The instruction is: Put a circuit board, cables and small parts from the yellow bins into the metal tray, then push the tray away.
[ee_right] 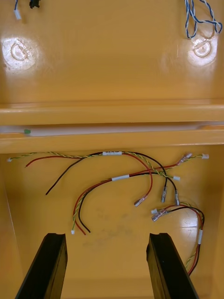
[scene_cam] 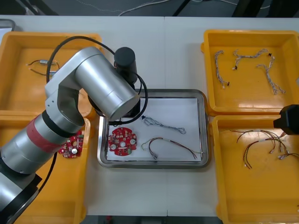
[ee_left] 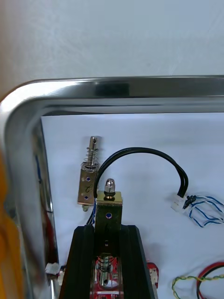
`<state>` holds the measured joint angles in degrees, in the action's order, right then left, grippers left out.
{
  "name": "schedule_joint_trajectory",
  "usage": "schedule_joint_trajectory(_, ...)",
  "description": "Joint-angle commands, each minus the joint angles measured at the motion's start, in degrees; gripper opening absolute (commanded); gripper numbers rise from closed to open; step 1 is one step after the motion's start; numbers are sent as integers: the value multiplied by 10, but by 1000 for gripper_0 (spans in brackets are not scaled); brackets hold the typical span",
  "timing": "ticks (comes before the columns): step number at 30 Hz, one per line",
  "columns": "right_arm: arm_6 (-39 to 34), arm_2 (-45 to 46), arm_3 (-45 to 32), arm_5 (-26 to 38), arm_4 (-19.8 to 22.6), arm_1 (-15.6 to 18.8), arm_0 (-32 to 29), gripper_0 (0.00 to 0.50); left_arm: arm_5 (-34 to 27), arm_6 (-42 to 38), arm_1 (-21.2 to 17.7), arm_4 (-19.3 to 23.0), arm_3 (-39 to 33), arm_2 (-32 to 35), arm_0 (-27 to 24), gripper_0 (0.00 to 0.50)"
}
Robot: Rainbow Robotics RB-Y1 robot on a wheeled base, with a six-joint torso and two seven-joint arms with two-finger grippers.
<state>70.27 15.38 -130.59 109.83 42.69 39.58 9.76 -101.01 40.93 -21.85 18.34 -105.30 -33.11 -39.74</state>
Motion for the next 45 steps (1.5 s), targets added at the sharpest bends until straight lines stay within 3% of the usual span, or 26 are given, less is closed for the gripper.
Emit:
schedule_joint_trajectory(1, -16, 18, -18, 2, 4, 22, -5, 500, 34, 32, 20, -16, 24, -30, -25, 0)
schedule_joint_trajectory(9, -16, 18, -18, 2, 4, 22, -5, 500, 78, 35, 25, -23, 54, -56, -24, 0)
schedule_joint_trajectory(18, -16, 18, -18, 2, 4, 22, -5, 500, 79, 35, 25, -23, 55, -58, -23, 0)
schedule_joint_trajectory(19, -16, 18, -18, 2, 4, 22, -5, 500, 79, 35, 25, -23, 56, -58, -23, 17)
schedule_joint_trajectory(21, -16, 18, -18, 2, 4, 22, -5, 500, 79, 34, 24, -25, 55, -58, -23, 214)
schedule_joint_trajectory(22, -16, 18, -18, 2, 4, 22, -5, 500, 79, 34, 25, -25, 55, -58, -23, 266)
schedule_joint_trajectory(23, -16, 18, -18, 2, 4, 22, -5, 500, 79, 33, 25, -25, 55, -58, -23, 390)
schedule_joint_trajectory(24, -16, 18, -18, 2, 4, 22, -5, 500, 79, 33, 24, -25, 55, -57, -23, 444)
schedule_joint_trajectory(26, -16, 18, -18, 2, 4, 22, -5, 500, 78, 34, 24, -25, 55, -53, -24, 496)
schedule_joint_trajectory(35, -16, 18, -18, 2, 4, 22, -5, 500, 29, 44, 8, 8, 9, -8, -32, 500)
schedule_joint_trajectory(45, -16, 18, -18, 2, 4, 22, -5, 500, -90, 44, -46, 142, -49, 82, -85, 500)
